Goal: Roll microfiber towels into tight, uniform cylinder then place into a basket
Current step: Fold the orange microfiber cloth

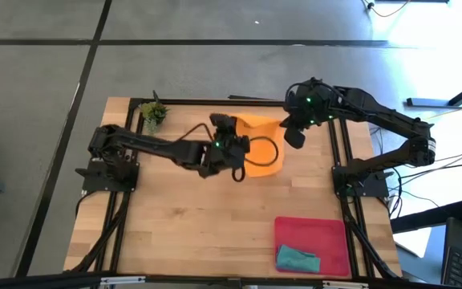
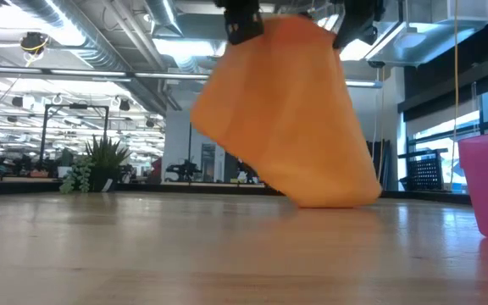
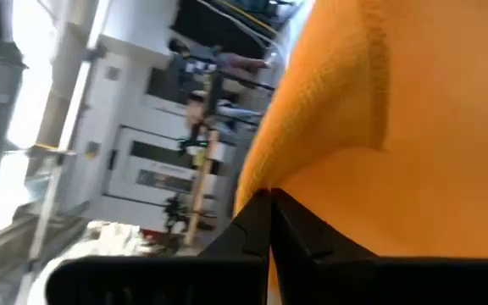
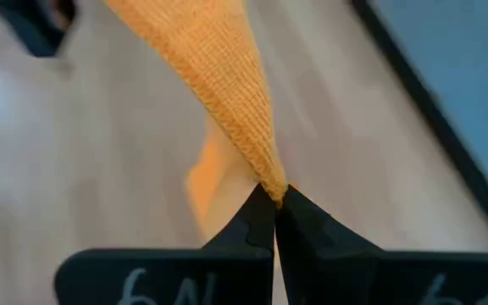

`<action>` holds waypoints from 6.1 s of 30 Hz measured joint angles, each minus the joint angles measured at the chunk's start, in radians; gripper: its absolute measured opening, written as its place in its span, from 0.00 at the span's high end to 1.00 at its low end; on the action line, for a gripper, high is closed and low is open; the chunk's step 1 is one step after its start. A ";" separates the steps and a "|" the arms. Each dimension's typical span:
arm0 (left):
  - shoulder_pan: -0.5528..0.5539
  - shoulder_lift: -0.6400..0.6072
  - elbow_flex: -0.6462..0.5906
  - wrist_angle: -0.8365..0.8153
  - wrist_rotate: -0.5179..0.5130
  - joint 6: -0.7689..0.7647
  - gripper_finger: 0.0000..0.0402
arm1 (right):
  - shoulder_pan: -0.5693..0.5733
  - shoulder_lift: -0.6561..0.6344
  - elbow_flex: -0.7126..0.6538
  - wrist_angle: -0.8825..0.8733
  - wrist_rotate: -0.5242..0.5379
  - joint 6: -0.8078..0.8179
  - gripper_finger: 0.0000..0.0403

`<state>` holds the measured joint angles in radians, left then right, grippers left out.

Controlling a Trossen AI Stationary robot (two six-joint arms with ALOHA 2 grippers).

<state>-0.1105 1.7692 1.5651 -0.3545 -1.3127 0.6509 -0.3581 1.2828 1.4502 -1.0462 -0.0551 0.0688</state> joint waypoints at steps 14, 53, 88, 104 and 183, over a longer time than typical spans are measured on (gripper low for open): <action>0.267 -0.043 0.000 -0.057 0.255 0.039 1.00 | -0.054 0.125 0.000 0.170 0.151 -0.125 0.99; 0.015 -0.181 -0.271 -0.771 0.401 -0.953 1.00 | 0.021 0.291 -0.146 0.453 -0.157 -0.288 0.99; -0.141 -0.181 -0.513 -0.520 0.488 -1.086 1.00 | 0.054 0.291 -0.340 0.570 0.282 -0.001 0.65; -0.141 -0.181 -0.513 -0.524 0.488 -1.087 1.00 | -0.091 0.294 -0.340 0.513 0.029 0.301 0.65; -0.071 -0.180 -0.514 -0.512 0.489 -1.090 1.00 | 0.245 0.435 -0.820 1.306 0.115 -0.385 0.65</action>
<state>-0.1814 1.5890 1.0515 -0.8662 -0.8242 -0.4389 -0.1136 1.7181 0.6301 0.2594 0.0595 -0.3167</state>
